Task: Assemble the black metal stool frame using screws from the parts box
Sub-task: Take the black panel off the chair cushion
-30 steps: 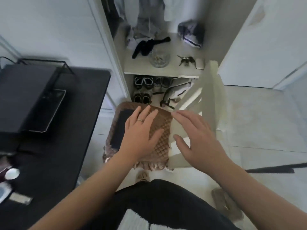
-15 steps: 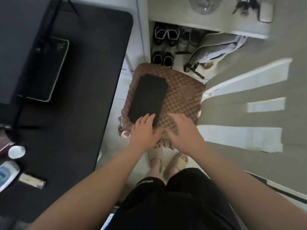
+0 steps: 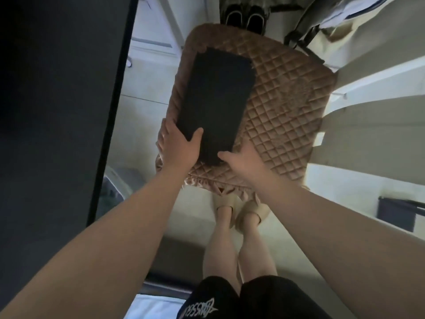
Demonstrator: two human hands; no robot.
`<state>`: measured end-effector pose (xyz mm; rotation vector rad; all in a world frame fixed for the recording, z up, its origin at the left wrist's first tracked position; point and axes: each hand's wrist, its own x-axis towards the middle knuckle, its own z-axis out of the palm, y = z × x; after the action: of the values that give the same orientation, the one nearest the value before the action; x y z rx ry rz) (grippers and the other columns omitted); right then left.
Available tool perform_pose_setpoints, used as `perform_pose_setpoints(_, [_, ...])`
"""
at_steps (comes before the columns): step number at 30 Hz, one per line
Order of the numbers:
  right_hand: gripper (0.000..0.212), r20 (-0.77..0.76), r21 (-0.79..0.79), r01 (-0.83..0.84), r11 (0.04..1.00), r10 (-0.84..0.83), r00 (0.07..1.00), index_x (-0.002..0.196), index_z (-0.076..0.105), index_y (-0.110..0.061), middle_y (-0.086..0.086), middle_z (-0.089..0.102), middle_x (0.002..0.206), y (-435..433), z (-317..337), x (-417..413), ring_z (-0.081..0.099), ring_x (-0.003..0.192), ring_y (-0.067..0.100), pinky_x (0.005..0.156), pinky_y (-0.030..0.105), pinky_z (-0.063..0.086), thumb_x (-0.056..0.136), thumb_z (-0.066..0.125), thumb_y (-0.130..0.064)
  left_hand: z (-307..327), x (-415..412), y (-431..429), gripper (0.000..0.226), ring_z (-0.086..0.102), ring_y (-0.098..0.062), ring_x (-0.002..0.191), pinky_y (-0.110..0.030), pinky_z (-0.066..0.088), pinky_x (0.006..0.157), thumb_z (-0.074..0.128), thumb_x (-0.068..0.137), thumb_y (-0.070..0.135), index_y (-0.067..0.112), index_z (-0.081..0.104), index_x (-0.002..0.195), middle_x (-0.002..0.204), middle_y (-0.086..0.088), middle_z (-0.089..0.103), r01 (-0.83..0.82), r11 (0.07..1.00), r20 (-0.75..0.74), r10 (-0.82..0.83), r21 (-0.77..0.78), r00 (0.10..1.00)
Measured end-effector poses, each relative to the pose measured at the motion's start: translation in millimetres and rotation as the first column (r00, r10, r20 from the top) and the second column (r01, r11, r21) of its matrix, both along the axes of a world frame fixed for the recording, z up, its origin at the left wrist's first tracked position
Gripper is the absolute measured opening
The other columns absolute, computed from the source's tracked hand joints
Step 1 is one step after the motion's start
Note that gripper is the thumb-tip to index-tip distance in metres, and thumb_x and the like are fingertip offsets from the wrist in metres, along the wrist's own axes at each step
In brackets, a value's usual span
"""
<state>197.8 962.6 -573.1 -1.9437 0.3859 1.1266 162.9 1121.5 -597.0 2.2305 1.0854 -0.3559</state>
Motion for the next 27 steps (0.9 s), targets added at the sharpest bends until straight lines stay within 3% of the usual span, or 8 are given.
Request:
perform_pose_setpoints(2, [0.062, -0.07, 0.099, 0.089, 0.991, -0.082, 0.994, 0.147, 0.045, -0.007, 0.005, 0.059, 0.137, 3.2, -7.2, 3.4, 0.057, 0.108, 0.014, 0.064, 0.0, 0.043, 0.092, 0.071, -0.019, -7.5, 2.3, 6.3, 0.082, 0.032, -0.033, 0.145, -0.054, 0.032, 0.117, 0.057, 0.092, 0.055, 0.022, 0.019, 0.157, 0.159, -0.004, 0.033, -0.056, 0.994, -0.009, 0.055, -0.094, 0.998])
perform_pose_setpoints(3, [0.06, -0.109, 0.141, 0.124, 0.982, -0.109, 0.988, 0.148, 0.046, -0.007, 0.005, 0.059, 0.139, 4.5, -9.8, 4.3, 0.058, 0.111, 0.015, 0.073, 0.003, 0.047, 0.093, 0.07, -0.016, -9.4, 2.2, 8.6, 0.079, 0.036, -0.033, 0.143, -0.054, 0.035, 0.115, 0.057, 0.093, 0.054, 0.023, 0.021, 0.157, 0.157, -0.003, 0.037, -0.052, 0.992, -0.018, 0.05, -0.112, 0.999])
perform_pose_setpoints(6, [0.061, -0.19, 0.206, 0.188, 0.96, -0.15, 0.97, 0.152, 0.041, -0.008, 0.009, 0.056, 0.145, 3.6, -16.3, 4.4, 0.056, 0.129, 0.024, 0.11, 0.036, 0.046, 0.096, 0.065, -0.012, -7.1, 2.8, 12.3, 0.072, 0.039, -0.032, 0.141, -0.053, 0.037, 0.113, 0.055, 0.095, 0.05, 0.026, 0.024, 0.156, 0.155, -0.002, 0.039, -0.05, 0.99, -0.036, 0.046, -0.129, 0.998])
perform_pose_setpoints(10, [0.057, -0.229, 0.196, 0.232, 0.953, -0.186, 0.956, 0.149, 0.045, -0.011, 0.008, 0.059, 0.142, -7.5, -14.2, 0.1, 0.056, 0.128, 0.027, 0.111, 0.047, 0.045, 0.096, 0.065, -0.015, 3.7, -0.4, 9.0, 0.071, 0.035, -0.031, 0.143, -0.042, 0.033, 0.117, 0.055, 0.096, 0.05, 0.024, 0.027, 0.156, 0.158, -0.003, 0.034, -0.036, 0.98, -0.082, 0.02, -0.196, 0.996])
perform_pose_setpoints(17, [0.053, -0.183, 0.131, 0.288, 0.949, -0.263, 0.947, 0.147, 0.047, -0.015, 0.004, 0.06, 0.138, -47.3, 15.1, -20.9, 0.06, 0.119, 0.021, 0.102, 0.042, 0.052, 0.097, 0.065, -0.02, 23.0, -31.3, -0.7, 0.059, 0.061, -0.006, 0.083, -0.013, 0.046, 0.062, 0.066, 0.088, 0.059, 0.021, 0.06, 0.133, 0.115, 0.006, 0.067, -0.17, 0.865, -0.17, 0.1, -0.472, 0.98])
perform_pose_setpoints(19, [0.06, -0.187, 0.116, 0.334, 0.936, -0.309, 0.932, 0.15, 0.041, -0.012, 0.004, 0.059, 0.138, -56.2, 31.4, -30.6, 0.062, 0.111, 0.017, 0.097, 0.036, 0.054, 0.097, 0.066, -0.023, 35.2, -41.5, -8.7, 0.056, 0.066, -0.011, 0.087, -0.021, 0.051, 0.063, 0.067, 0.086, 0.06, 0.022, 0.059, 0.127, 0.107, 0.007, 0.068, -0.238, 0.814, -0.206, 0.148, -0.531, 0.967])
perform_pose_setpoints(22, [0.034, -0.175, 0.096, 0.321, 0.942, -0.301, 0.937, 0.129, 0.062, -0.015, -0.001, 0.071, 0.114, -68.3, 58.8, -46.0, 0.068, 0.095, 0.012, 0.078, 0.029, 0.059, 0.096, 0.067, -0.024, 60.6, -57.1, -23.5, 0.052, 0.07, -0.018, 0.094, -0.031, 0.06, 0.071, 0.068, 0.087, 0.058, 0.018, 0.057, 0.119, 0.104, 0.003, 0.07, -0.352, 0.686, -0.29, 0.21, -0.637, 0.934])
perform_pose_setpoints(27, [0.009, -0.226, 0.112, 0.388, 0.915, -0.357, 0.907, 0.106, 0.068, -0.014, 0.01, 0.073, 0.115, -90.3, 108.9, -64.9, 0.07, 0.105, 0.025, 0.084, 0.034, 0.059, 0.097, 0.065, -0.014, 106.5, -80.6, -41.4, 0.051, 0.068, -0.023, 0.104, -0.042, 0.059, 0.089, 0.067, 0.092, 0.049, 0.017, 0.053, 0.129, 0.115, -0.003, 0.07, -0.415, 0.545, -0.348, 0.228, -0.728, 0.91])
